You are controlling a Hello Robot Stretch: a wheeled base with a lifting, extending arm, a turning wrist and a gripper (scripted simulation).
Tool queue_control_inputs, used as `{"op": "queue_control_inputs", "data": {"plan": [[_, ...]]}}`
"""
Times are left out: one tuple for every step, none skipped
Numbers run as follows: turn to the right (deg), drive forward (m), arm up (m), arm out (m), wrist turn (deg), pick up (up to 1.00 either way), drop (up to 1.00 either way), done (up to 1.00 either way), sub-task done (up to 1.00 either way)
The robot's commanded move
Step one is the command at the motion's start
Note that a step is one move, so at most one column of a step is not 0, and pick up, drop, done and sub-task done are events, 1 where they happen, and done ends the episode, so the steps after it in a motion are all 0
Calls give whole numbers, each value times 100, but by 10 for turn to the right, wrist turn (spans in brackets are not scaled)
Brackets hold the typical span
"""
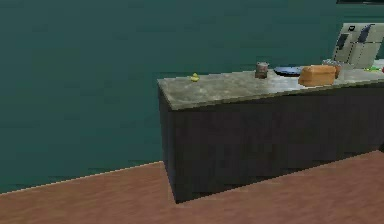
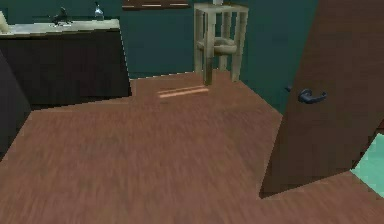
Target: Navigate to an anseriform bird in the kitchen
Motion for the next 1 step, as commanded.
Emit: {"op": "queue_control_inputs", "data": {"plan": [[30,0,0,0,0,0,0,0,0]]}}
